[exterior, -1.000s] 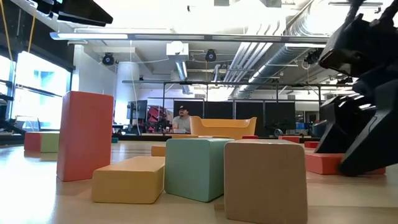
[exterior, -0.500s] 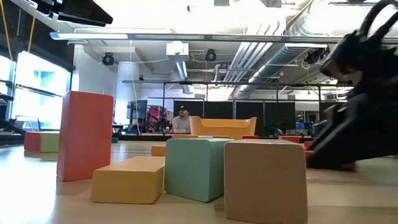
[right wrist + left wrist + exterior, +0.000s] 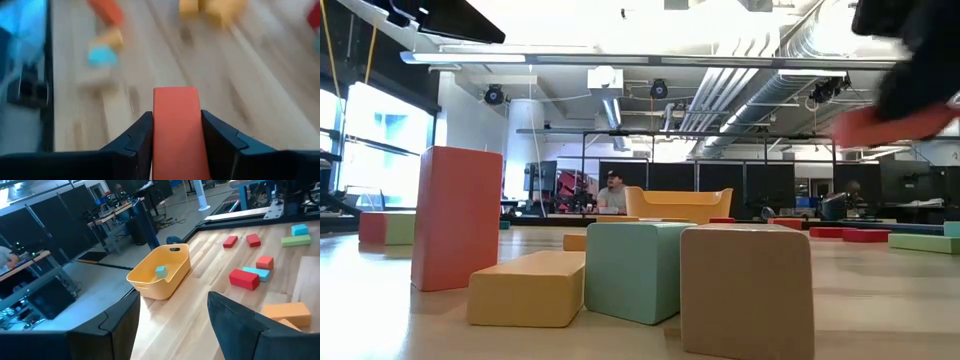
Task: Sort blocks by size
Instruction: Put the thin orange block into the green bin
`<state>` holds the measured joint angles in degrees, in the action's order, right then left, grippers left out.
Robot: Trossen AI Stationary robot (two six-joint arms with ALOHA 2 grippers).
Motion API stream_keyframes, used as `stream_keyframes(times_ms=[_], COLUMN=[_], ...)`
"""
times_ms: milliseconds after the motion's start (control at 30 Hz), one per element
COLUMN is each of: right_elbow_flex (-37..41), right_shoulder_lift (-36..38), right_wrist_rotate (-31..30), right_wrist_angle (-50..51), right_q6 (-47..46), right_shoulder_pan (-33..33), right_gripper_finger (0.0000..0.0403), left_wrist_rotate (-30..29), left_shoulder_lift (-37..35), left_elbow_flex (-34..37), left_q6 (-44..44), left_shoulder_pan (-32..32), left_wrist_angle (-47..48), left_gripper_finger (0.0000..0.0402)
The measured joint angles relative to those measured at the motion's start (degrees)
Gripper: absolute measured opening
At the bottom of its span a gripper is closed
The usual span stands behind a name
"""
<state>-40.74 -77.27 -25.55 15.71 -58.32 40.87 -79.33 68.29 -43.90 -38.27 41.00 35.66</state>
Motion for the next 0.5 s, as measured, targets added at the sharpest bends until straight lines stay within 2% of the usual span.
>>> stream_keyframes(times_ms=[200,267,367,500], right_elbow_flex=[-14.83,-17.44,-16.54,-9.39], right_shoulder_lift=[1.44,1.00,1.00,0.98], right_wrist_rotate=[6.23,9.68,16.79,24.21], right_wrist_angle=[43.56,51.82,53.30,44.03], right_q6=[-23.35,-29.99,-34.80,-37.28], right_shoulder_pan=[6.27,7.08,7.01,7.01], right_gripper_finger=[0.0129,0.0129,0.0129,0.0131], left_wrist_rotate=[0.05,0.22,1.05,2.13], left_shoulder_lift=[0.00,0.00,0.00,0.00], left_elbow_flex=[0.00,0.00,0.00,0.00], left_q6=[2.02,1.97,1.57,1.44], left_shoulder_pan=[-0.97,-1.35,-1.71,-1.67], left_wrist_angle=[0.00,0.01,0.02,0.00], left_gripper_finger=[0.0217,0.0217,0.0217,0.0217])
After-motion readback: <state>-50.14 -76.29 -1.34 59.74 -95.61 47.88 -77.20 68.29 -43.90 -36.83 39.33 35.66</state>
